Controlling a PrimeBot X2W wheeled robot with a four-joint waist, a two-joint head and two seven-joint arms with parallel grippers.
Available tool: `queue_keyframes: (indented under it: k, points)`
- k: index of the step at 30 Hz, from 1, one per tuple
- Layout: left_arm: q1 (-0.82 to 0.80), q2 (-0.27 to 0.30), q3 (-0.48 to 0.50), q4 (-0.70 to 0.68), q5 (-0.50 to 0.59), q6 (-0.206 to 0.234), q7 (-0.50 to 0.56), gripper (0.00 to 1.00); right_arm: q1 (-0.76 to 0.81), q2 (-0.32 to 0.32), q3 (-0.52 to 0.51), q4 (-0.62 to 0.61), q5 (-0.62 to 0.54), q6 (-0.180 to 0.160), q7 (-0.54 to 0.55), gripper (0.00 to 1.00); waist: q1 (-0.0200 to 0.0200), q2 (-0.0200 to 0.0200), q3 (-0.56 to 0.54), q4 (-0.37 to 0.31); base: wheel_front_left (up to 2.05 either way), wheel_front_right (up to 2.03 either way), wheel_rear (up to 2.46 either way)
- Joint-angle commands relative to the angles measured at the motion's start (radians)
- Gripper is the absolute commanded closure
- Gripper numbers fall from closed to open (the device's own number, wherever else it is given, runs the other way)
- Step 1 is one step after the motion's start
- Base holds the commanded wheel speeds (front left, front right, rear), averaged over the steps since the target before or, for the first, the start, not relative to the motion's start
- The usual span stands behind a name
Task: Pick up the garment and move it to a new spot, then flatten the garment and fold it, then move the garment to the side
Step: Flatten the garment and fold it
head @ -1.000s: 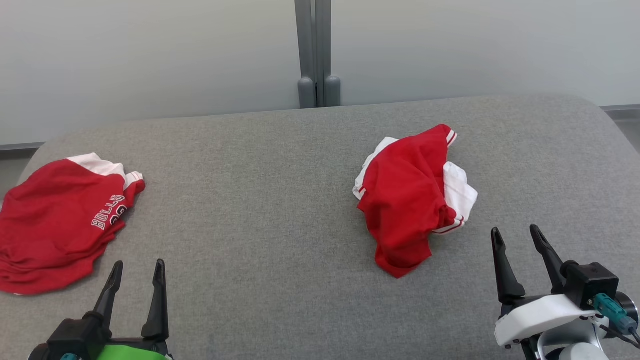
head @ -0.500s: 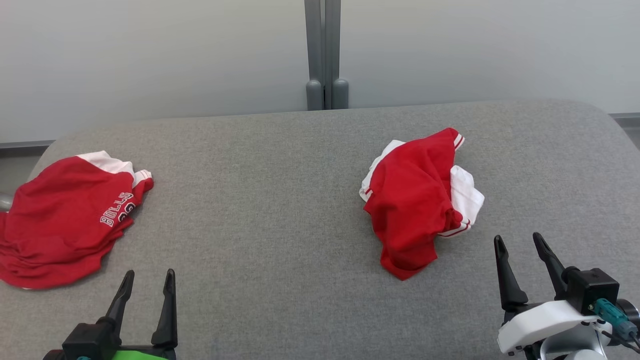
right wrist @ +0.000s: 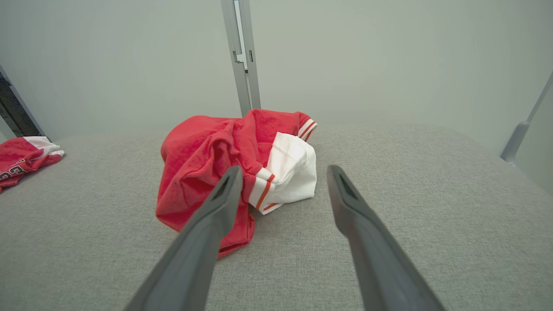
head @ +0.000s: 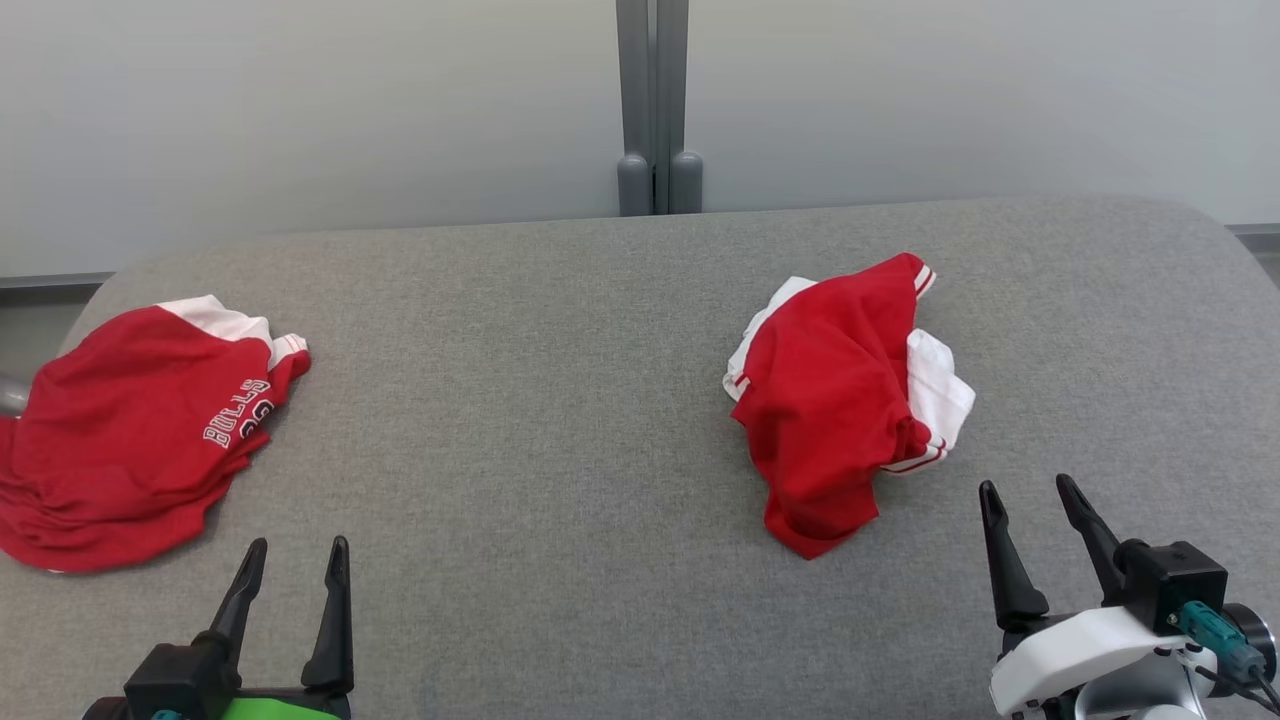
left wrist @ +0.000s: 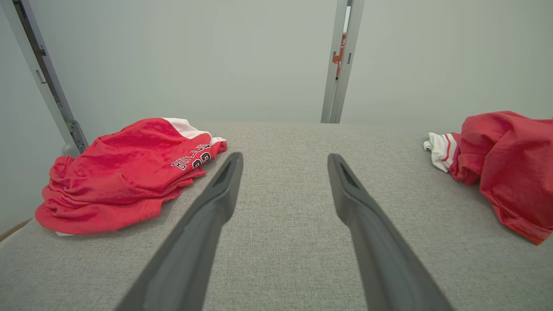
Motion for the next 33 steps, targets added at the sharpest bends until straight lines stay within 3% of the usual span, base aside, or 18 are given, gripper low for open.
queue_keyframes:
  k: [1,33]
  points:
    - [-0.016,-0.001,0.005,-0.001,0.013,-0.006,-0.001,0.00,0.008,-0.002,0.001,-0.001,-0.006,-0.001,0.001,0.00,0.0000,-0.0001,0.000,-0.001,0.00,0.00,0.00]
    - [-0.029,-0.024,0.022,0.003,0.035,-0.016,-0.001,0.00,-0.023,-0.002,-0.007,0.020,-0.015,-0.001,-0.004,0.00,0.0000,-0.0001,0.007,0.013,0.00,0.00,0.00]
